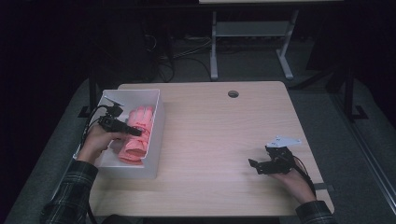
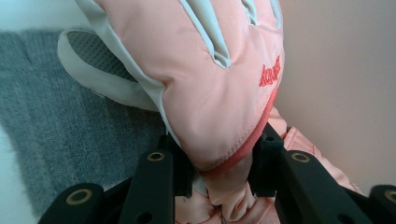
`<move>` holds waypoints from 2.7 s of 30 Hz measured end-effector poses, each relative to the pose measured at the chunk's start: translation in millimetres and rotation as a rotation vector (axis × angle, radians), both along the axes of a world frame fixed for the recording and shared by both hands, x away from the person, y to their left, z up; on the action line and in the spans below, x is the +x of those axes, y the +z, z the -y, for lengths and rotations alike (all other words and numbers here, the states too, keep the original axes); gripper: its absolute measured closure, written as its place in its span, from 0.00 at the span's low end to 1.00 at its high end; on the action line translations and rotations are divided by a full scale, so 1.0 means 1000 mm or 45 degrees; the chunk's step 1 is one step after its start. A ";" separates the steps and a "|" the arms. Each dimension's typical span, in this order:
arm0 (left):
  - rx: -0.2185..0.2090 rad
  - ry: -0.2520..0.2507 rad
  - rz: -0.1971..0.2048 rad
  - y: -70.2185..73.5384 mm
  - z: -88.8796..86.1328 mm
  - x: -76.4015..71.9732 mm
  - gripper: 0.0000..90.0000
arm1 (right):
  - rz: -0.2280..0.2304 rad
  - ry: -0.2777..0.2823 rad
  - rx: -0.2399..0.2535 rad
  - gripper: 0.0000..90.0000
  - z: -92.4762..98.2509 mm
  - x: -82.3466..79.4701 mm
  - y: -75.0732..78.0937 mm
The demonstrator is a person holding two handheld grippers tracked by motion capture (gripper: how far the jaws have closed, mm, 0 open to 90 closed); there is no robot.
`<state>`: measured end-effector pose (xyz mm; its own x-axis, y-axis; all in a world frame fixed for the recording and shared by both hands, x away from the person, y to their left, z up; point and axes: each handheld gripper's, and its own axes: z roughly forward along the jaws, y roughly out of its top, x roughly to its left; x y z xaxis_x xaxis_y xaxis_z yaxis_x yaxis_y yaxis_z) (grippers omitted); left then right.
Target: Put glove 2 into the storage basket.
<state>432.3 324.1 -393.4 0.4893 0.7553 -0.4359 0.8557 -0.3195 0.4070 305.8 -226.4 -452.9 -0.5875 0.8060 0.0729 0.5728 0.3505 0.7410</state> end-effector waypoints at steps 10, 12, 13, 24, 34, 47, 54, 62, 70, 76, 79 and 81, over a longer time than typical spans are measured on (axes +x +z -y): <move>0.025 0.055 0.036 0.003 -0.003 0.000 0.33 | 0.001 -0.001 0.001 0.11 0.000 0.000 0.000; 0.046 0.072 0.069 0.008 -0.003 -0.001 0.24 | 0.001 -0.001 0.001 0.11 0.000 0.000 0.000; 0.047 0.080 0.081 0.011 -0.004 -0.001 0.21 | 0.001 0.000 0.001 0.11 0.000 0.000 0.000; 0.042 0.088 0.244 0.057 -0.005 -0.010 0.17 | 0.004 0.001 0.002 0.11 0.001 0.000 0.000; 0.017 0.015 0.400 0.091 0.022 -0.017 0.17 | -0.002 -0.002 0.008 0.11 0.003 0.000 -0.001; -0.062 -0.099 0.537 0.103 0.088 -0.041 0.17 | -0.001 0.003 -0.003 0.11 0.002 0.000 -0.001; -0.080 -0.173 0.573 0.097 0.135 -0.059 0.17 | 0.005 0.006 -0.006 0.11 0.001 -0.001 0.000; -0.075 -0.215 0.607 0.078 0.178 -0.076 0.17 | 0.007 0.005 -0.008 0.11 0.000 -0.002 0.000; -0.066 -0.290 0.623 0.050 0.209 -0.089 0.17 | 0.005 0.004 -0.007 0.11 0.000 -0.002 0.001; -0.099 -0.320 0.625 0.028 0.219 -0.095 0.17 | 0.003 0.009 -0.012 0.11 0.000 -0.002 0.000; -0.086 -0.336 0.641 0.016 0.221 -0.097 0.17 | -0.003 0.010 -0.013 0.11 0.000 -0.001 -0.001; -0.070 -0.339 0.660 0.009 0.223 -0.099 0.17 | -0.002 0.010 -0.014 0.11 -0.001 -0.001 -0.001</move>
<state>333.4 101.6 -384.6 0.8192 0.5600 -0.1240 0.4333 -0.4626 0.7734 304.3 -225.8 -453.8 -0.5935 0.8022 0.0655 0.5715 0.3627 0.7361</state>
